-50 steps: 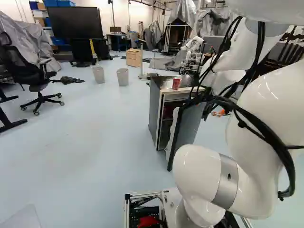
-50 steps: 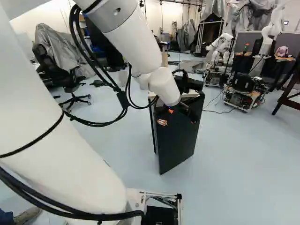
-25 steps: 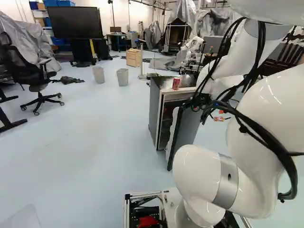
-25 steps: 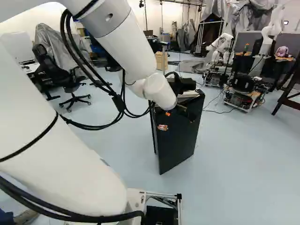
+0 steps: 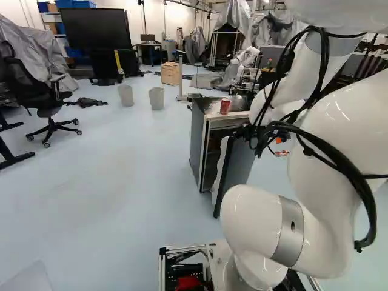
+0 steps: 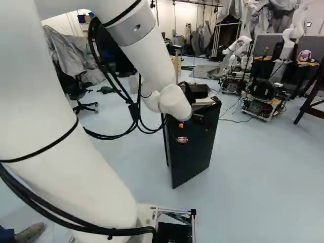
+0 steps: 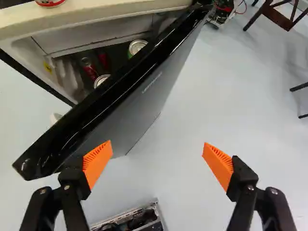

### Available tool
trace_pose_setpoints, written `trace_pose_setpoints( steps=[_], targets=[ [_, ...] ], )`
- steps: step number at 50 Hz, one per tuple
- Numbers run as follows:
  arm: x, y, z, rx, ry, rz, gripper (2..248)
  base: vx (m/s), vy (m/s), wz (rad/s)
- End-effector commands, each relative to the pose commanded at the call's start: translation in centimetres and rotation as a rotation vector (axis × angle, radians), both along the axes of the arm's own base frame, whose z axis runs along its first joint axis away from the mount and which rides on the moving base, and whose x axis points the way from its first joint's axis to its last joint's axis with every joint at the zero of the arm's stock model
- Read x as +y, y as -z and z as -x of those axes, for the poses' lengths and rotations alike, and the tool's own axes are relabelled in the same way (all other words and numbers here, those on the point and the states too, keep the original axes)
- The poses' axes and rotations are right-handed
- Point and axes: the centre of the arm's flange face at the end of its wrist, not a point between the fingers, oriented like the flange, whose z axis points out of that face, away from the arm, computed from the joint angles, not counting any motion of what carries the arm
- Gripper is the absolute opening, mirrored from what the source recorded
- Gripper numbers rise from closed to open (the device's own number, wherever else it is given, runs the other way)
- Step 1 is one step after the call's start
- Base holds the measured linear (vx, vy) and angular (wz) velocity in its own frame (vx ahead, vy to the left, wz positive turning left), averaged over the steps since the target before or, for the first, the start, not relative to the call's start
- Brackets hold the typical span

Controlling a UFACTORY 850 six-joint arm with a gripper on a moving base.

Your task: Grab a drink from the fridge

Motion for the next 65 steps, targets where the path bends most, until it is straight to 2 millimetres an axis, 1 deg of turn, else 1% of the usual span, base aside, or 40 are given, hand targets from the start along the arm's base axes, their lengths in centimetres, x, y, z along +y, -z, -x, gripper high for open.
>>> trace_pose_setpoints(
  steps=[35,45,65],
  targets=[
    [-0.4,3.4,-2.3,0.017,-0.237,0.068,247,0.000,0.000,0.000],
    [-0.4,3.8,-2.8,0.005,-0.290,0.081,247,0.000,0.000,0.000],
    [-0.1,3.8,-3.1,-0.026,-0.357,0.103,247,0.000,0.000,0.000]
  ],
)
